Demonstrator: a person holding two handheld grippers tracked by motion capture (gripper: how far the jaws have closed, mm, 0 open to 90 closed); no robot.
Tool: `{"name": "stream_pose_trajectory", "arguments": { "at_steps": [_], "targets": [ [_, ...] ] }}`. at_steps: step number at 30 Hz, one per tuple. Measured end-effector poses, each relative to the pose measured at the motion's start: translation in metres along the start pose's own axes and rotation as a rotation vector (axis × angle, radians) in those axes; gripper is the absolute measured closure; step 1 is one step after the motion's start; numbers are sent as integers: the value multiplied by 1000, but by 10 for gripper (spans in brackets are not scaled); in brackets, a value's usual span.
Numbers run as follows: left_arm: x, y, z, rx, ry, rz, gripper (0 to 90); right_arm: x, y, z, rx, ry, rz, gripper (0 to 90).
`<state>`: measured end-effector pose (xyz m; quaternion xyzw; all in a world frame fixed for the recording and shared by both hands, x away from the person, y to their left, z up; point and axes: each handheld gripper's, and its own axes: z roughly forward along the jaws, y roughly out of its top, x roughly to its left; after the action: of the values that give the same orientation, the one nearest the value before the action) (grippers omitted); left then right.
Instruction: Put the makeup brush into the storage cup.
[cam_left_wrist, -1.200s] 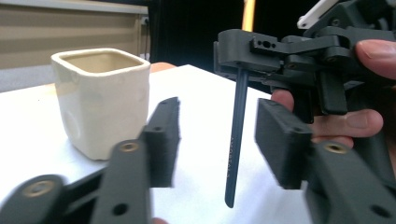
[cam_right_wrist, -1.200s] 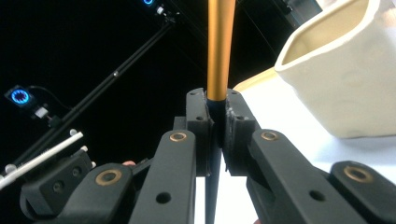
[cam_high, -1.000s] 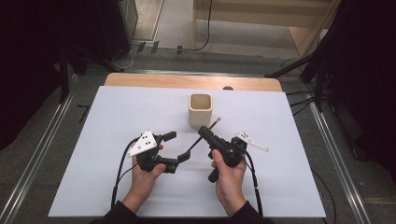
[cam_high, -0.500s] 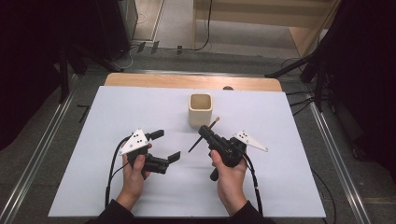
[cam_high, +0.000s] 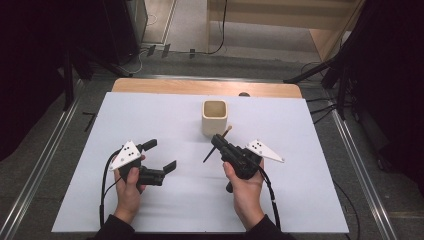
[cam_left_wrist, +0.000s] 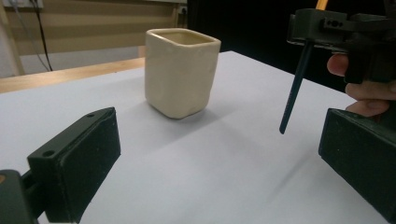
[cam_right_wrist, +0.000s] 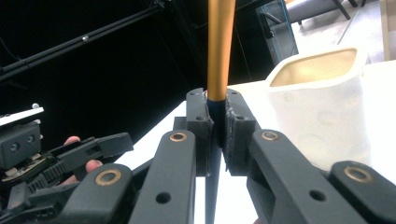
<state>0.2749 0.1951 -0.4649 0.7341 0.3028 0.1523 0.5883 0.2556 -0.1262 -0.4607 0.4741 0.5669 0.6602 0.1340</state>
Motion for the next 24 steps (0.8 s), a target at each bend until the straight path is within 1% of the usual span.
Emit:
{"name": "stream_pose_trajectory", "arguments": {
  "at_steps": [6,11,17,19,22,24],
  "targets": [
    [6,-4,-15,-13,27,-9,0,0,2,0,-2,-10,-40,845],
    [12,-7,-26,-23,52,-19,0,0,2,0,3,-18,-62,846],
    [15,-11,-37,-18,75,-18,0,-1,2,1,13,-29,-83,845],
    [16,-12,-42,-22,81,-17,0,-1,2,2,14,-36,-99,845],
    [18,-14,-49,-23,95,-19,0,-1,5,2,18,-37,-110,845],
    [20,-16,-53,-22,101,-23,0,-1,8,3,14,-41,-128,845]
  ]
}}
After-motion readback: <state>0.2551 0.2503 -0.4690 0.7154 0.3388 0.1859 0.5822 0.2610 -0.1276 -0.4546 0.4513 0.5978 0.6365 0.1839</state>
